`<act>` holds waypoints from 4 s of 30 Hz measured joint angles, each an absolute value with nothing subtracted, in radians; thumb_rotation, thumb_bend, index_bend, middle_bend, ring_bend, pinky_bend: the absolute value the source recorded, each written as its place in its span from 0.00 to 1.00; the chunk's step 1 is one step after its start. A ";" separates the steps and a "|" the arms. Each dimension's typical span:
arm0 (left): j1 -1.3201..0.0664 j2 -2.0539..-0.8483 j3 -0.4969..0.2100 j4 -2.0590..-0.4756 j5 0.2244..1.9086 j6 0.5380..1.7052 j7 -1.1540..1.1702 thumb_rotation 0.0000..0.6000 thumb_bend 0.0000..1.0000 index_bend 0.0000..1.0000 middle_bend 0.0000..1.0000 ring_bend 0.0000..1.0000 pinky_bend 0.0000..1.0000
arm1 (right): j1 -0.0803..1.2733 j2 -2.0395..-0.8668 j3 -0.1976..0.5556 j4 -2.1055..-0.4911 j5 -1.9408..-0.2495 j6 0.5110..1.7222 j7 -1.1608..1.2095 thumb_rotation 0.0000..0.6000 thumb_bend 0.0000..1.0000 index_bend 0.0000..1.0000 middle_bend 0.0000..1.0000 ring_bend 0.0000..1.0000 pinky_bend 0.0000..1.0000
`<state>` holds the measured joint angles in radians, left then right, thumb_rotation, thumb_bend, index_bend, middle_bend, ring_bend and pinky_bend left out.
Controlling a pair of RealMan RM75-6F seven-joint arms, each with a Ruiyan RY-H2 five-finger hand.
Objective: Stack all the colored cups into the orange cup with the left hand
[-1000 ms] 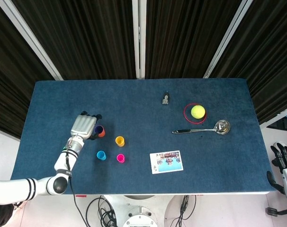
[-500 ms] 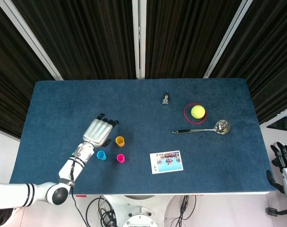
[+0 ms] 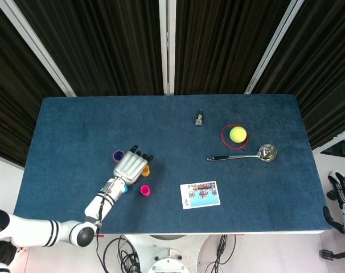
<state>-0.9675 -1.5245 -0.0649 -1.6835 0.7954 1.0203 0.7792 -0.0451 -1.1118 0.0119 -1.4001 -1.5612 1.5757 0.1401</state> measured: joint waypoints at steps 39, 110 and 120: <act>-0.977 -1.564 -0.096 -1.611 0.821 0.982 0.714 1.00 0.32 0.47 0.44 0.50 0.24 | -0.042 -1.114 0.017 -1.378 -1.547 1.562 0.161 1.00 0.37 0.00 0.00 0.00 0.00; -0.915 -1.253 -0.053 -1.997 0.693 1.197 0.788 1.00 0.27 0.32 0.33 0.32 0.17 | -0.033 -1.093 0.030 -1.425 -1.563 1.578 0.140 1.00 0.37 0.00 0.00 0.00 0.00; -0.781 -1.201 0.080 -2.133 0.773 1.280 0.787 1.00 0.26 0.29 0.31 0.32 0.15 | -0.033 -1.097 0.019 -1.423 -1.575 1.577 0.141 1.00 0.37 0.00 0.00 0.00 0.00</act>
<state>-0.7807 -1.2014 0.0803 -2.1333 0.7732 1.2801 0.7873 -0.0331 -1.0970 0.0193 -1.4235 -1.5746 1.5772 0.1410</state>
